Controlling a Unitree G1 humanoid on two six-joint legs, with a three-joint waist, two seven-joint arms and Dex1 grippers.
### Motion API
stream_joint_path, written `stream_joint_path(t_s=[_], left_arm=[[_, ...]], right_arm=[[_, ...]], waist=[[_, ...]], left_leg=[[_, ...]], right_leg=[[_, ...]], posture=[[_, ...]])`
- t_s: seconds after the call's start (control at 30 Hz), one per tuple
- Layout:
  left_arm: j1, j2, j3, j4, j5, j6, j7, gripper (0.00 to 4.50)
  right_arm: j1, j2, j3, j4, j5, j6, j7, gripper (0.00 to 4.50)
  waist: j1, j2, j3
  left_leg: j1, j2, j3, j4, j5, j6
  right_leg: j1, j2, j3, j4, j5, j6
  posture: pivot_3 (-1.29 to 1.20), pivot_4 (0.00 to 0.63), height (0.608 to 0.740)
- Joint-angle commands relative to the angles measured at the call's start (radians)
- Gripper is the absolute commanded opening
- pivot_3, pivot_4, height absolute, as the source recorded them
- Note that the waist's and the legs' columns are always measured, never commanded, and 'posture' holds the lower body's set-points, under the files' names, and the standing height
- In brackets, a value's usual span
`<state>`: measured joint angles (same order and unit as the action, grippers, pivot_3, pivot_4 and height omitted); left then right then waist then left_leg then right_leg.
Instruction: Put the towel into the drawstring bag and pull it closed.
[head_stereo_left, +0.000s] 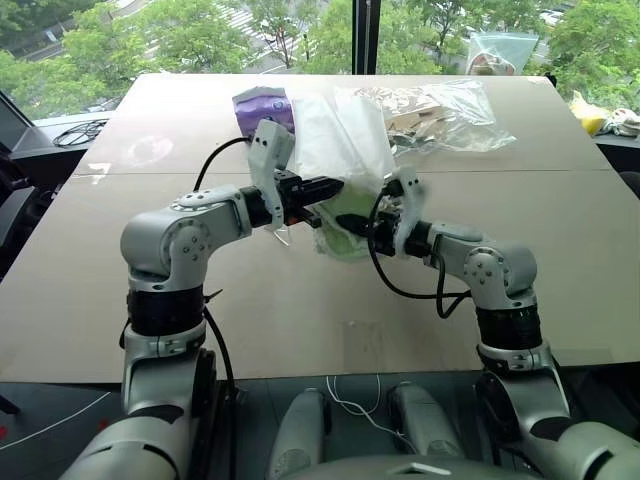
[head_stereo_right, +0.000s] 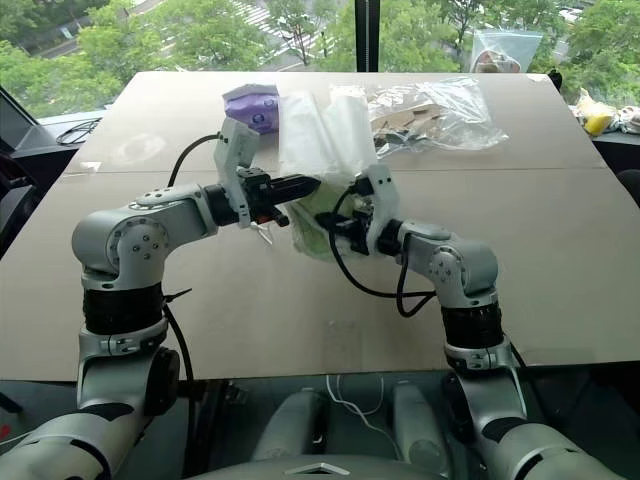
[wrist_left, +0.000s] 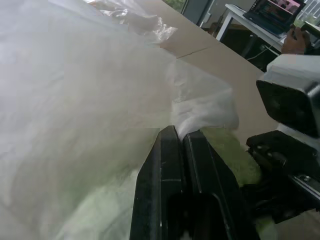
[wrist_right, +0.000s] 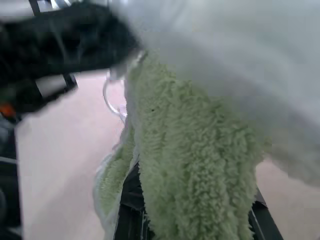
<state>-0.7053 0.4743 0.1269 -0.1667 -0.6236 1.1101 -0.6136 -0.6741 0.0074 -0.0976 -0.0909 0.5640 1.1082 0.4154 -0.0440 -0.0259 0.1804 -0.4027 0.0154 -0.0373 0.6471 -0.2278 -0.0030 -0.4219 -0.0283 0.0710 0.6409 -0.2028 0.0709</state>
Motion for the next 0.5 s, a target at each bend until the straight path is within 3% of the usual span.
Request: stream_joint_path(t_s=[0.03,0.17,0.37,0.5], left_arm=[[0.01,0.011,-0.016,-0.038,-0.011,-0.025,-0.015,0.0],[0.008,-0.007,-0.022,-0.042,-0.021,-0.033,-0.004,0.0],[-0.015,-0.037,-0.032,-0.044,-0.041,-0.023,0.003,0.0],[-0.051,-0.068,-0.022,-0.024,-0.062,-0.019,0.016,0.0]], right_arm=[[-0.071,0.076,-0.181,-0.001,0.136,0.006,-0.101,0.12],[-0.092,0.162,-0.228,0.011,0.135,-0.098,-0.216,0.12],[-0.088,0.274,-0.158,0.097,0.045,-0.368,-0.366,0.12],[-0.109,0.314,-0.141,0.157,0.077,-0.495,-0.432,0.12]], waist=[[0.001,0.0,0.0],[0.0,0.001,0.0],[-0.003,0.001,0.0],[-0.004,0.001,0.0]], left_leg=[[0.0,0.0,0.0,0.0,0.0,0.0],[-0.002,0.0,-0.001,0.0,0.0,0.0],[-0.013,0.0,0.0,0.001,0.0,0.0],[-0.013,0.0,-0.001,0.0,0.0,0.0]], right_leg=[[0.0,0.0,0.0,0.0,0.001,-0.001],[-0.001,0.0,-0.001,-0.001,0.001,-0.003],[-0.012,0.0,-0.001,0.001,0.002,-0.003],[-0.013,0.0,-0.001,0.001,0.002,-0.003]], posture=[[0.0,0.15,0.74],[0.0,0.15,0.74],[0.0,0.15,0.74],[0.0,0.15,0.74]])
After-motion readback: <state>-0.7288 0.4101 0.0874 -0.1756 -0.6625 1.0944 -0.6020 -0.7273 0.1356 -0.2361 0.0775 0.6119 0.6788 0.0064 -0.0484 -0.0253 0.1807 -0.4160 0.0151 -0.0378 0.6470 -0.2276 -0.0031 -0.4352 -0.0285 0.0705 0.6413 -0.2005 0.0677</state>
